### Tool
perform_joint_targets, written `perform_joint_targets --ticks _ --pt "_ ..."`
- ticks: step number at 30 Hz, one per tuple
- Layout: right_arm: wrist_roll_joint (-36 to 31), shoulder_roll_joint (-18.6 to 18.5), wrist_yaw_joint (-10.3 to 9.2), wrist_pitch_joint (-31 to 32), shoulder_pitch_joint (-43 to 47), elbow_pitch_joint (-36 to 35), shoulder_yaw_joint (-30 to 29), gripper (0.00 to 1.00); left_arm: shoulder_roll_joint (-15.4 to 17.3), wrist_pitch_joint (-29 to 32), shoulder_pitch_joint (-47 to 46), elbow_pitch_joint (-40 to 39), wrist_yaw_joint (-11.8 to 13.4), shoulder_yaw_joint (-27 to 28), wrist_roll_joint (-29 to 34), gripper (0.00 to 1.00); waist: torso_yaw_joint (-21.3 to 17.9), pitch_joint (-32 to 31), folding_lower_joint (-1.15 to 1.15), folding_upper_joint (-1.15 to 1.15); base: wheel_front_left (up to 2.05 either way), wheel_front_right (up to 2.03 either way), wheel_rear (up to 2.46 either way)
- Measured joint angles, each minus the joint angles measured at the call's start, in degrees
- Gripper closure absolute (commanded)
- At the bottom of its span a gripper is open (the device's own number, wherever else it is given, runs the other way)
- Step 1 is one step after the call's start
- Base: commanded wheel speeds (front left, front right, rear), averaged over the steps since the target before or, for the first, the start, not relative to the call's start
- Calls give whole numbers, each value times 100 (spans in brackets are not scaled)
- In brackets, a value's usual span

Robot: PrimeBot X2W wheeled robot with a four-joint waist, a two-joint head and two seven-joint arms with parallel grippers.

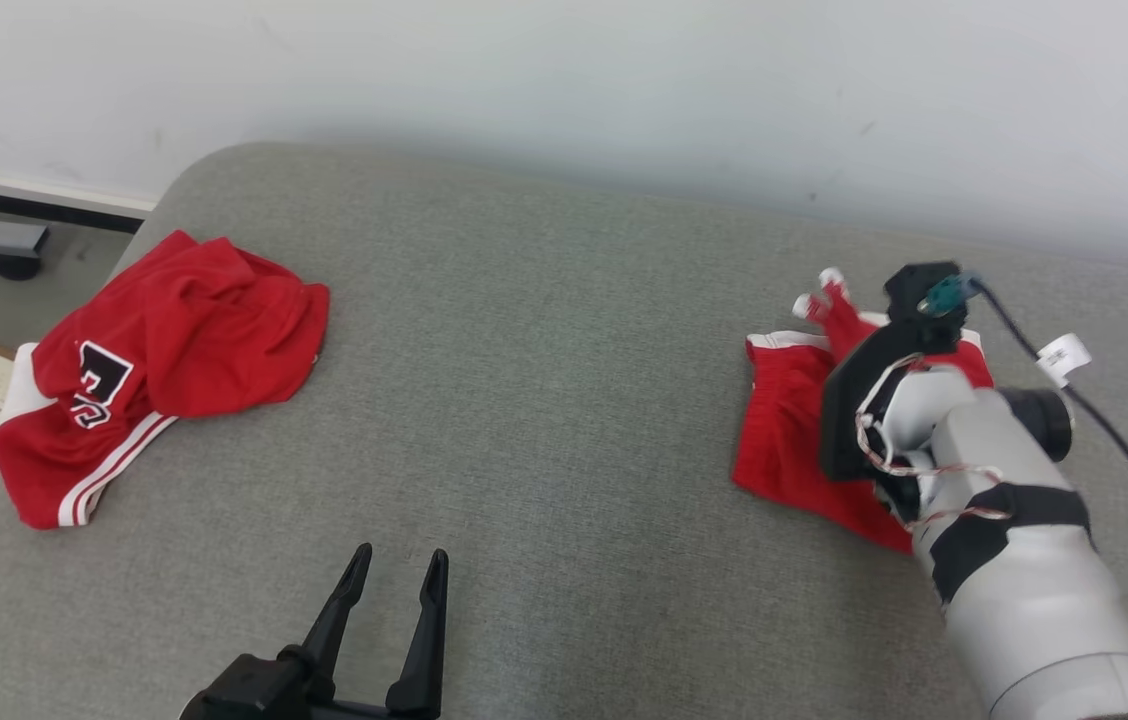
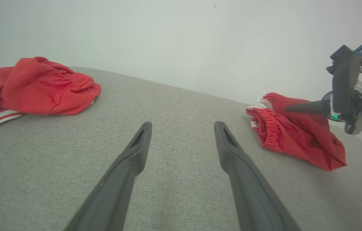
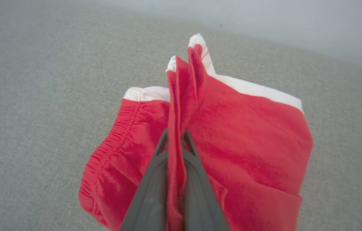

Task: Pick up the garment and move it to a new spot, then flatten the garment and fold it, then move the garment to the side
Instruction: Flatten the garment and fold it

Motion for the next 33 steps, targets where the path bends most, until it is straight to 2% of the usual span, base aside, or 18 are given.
perform_joint_targets --ticks 3,8,14,15,16,22,28,33 --pt "158 41 0 114 165 -36 285 100 -16 -1 -51 34 2 -8 -18 0 90 11 0 0 0 0 0" --pt "859 49 0 236 392 -280 1044 100 -35 -15 -52 87 3 -8 -31 0 199 13 0 0 0 0 0" --pt "1278 51 0 349 571 -636 1422 100 -31 -16 -53 120 23 -12 -31 0 182 -17 0 0 0 0 0" --pt "1327 51 0 349 597 -676 1448 92 -31 -16 -56 124 23 -21 -31 0 175 -21 0 0 0 0 0" --pt "1360 51 0 353 615 -719 1463 0 -32 -16 -60 129 23 -32 -31 0 171 -29 0 0 0 0 0" --pt "1399 54 0 145 715 -1110 1098 0 -7 -18 -42 140 36 -37 -33 0 124 -128 0 0 0 0 0" --pt "958 10 0 -159 916 -1964 339 0 64 -24 88 51 109 15 -51 0 -6 -253 0 0 0 0 0" --pt "577 -109 0 -98 1396 -2505 37 0 78 -24 103 -4 126 -5 -51 0 -90 -316 0 0 0 0 0"
